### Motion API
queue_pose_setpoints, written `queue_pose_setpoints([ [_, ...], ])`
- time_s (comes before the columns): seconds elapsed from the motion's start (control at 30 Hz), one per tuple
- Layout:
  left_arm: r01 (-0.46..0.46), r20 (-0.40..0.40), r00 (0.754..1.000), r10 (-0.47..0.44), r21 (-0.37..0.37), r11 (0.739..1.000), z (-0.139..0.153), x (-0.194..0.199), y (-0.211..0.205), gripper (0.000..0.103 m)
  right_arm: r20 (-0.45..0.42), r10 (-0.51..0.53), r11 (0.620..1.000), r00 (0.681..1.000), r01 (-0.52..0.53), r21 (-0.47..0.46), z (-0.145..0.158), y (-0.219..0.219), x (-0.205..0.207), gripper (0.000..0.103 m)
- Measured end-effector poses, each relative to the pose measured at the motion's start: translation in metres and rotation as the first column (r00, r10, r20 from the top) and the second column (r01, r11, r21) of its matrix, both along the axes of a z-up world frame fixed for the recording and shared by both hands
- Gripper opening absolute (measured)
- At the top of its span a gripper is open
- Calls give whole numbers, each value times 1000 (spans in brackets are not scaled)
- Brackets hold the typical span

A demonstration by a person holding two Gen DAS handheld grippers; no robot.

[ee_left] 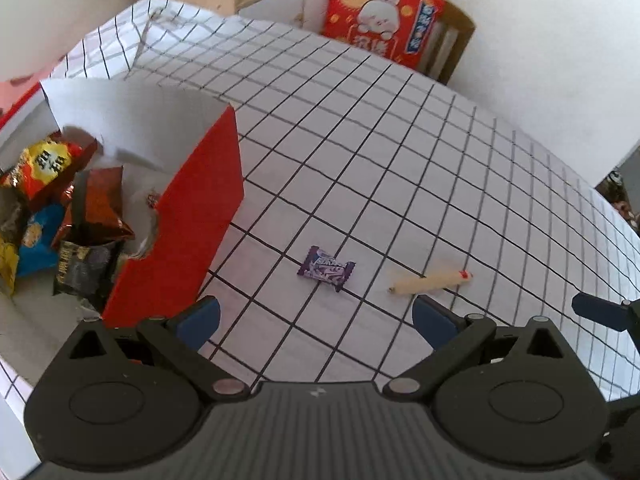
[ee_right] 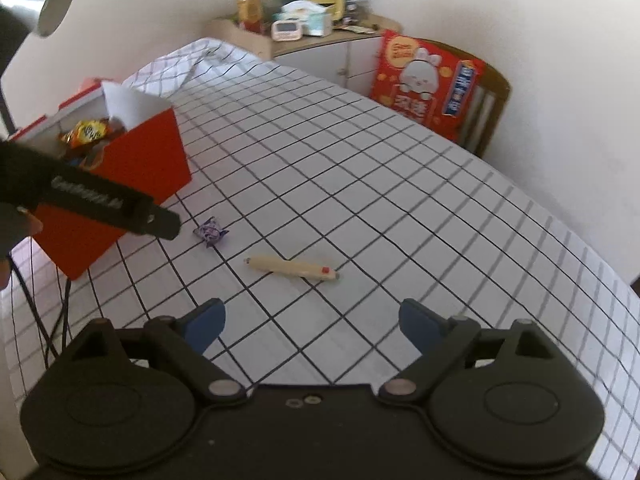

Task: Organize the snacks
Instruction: 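Grasp the purple candy with left gripper while right gripper grasps the wooden stick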

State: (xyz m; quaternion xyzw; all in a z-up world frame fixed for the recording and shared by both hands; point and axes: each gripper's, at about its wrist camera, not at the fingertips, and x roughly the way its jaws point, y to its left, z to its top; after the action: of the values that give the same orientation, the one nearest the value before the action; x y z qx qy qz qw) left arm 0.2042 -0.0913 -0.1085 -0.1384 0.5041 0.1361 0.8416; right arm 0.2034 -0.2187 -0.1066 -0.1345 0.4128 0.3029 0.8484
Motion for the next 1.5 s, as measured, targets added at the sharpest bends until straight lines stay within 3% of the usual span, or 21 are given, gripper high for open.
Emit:
queue_pose_setpoints([
  [0.37, -48, -109, 993, 39, -78, 996, -31, 46, 12, 102, 18, 156, 984, 988, -154, -87, -33, 34, 38, 81],
  [0.53, -72, -138, 989, 60, -80, 994, -44, 59, 15, 101, 40, 266, 956, 963, -259, -137, -46, 51, 45, 77],
  [0.63, -75, -152, 986, 61, -88, 993, -52, 63, 16, 95, 42, 324, 936, 945, -313, -160, -52, 59, 47, 75],
  [0.8, -70, -166, 985, 55, -86, 994, -62, 70, 15, 84, 8, 350, 928, 937, -345, -144, -62, 65, 57, 68],
  [1.0, -72, -157, 986, 57, -92, 993, -64, 77, 16, 83, -19, 347, 932, 938, -347, -102, -67, 63, 64, 63],
  [1.17, -52, -155, 987, 45, -38, 998, -64, 78, 10, 72, -66, 330, 942, 942, -333, -40, -67, 56, 67, 48],
  [1.3, -33, -150, 988, 35, 15, 999, -63, 78, 7, 54, -62, 335, 940, 940, -338, -41, -65, 53, 59, 32],
  [1.37, -28, -151, 988, 34, 40, 999, -62, 78, 5, 44, -60, 333, 940, 941, -336, -49, -64, 53, 54, 17],
  [1.5, -19, -145, 989, 25, 43, 999, -59, 74, 5, 31, -47, 316, 946, 948, -318, -61, -63, 54, 41, 9],
])
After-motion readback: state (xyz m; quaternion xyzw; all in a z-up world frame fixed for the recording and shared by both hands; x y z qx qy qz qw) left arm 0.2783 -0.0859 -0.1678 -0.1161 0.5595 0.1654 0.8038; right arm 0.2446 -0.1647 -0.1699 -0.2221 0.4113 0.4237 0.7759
